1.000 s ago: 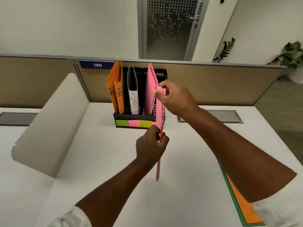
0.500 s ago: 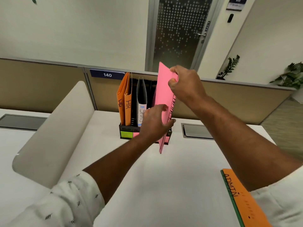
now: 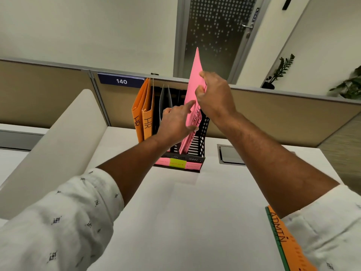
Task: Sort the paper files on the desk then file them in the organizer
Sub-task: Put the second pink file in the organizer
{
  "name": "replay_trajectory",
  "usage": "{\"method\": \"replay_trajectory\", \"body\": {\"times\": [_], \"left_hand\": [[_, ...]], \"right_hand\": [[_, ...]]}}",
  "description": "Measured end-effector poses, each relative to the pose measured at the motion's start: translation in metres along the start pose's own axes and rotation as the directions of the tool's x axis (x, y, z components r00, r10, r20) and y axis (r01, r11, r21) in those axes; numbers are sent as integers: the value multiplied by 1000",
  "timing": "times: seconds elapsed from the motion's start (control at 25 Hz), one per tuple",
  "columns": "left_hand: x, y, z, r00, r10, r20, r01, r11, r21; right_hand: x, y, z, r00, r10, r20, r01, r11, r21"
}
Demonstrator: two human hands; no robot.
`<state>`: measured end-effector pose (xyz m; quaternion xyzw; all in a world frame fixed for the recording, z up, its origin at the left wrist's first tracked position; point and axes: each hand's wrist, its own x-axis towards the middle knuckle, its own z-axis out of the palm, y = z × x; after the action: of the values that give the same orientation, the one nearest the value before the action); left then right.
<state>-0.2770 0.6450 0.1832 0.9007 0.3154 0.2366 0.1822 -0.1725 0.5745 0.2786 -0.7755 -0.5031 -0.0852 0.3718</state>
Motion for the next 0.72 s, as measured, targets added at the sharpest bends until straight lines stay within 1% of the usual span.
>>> {"method": "replay_trajectory", "body": {"times": [0.16, 0.32, 0.4, 0.44, 0.52, 0.6, 0.64, 0.72], "left_hand": [[16, -19, 11, 999, 44, -6, -42, 979, 200], [25, -31, 15, 999, 51, -13, -45, 951, 307], [27, -37, 17, 999, 36, -31, -24, 945, 326], [27, -39, 17, 999, 31, -40, -16, 944, 329], [26, -44, 20, 998, 25, -53, -5, 942, 336], [24, -48, 23, 998, 2, -61, 18, 944, 330], [23, -49, 24, 999, -17, -51, 32, 946, 321], [20, -51, 24, 999, -46, -26, 52, 951, 305]], "right_hand": [[3, 14, 23, 998, -8, 68, 11, 999, -43], [1, 22, 39, 993, -24, 120, 35, 996, -84], [-2, 25, 45, 981, -57, 185, 75, 993, -94], [-4, 27, 48, 971, -66, 228, 85, 994, -73], [-14, 30, 56, 944, -70, 322, 80, 997, -20], [-24, 35, 63, 914, -76, 398, 89, 996, -15], [-28, 37, 64, 908, -75, 413, 92, 995, -23], [-34, 44, 65, 915, -75, 396, 102, 994, -46]]}}
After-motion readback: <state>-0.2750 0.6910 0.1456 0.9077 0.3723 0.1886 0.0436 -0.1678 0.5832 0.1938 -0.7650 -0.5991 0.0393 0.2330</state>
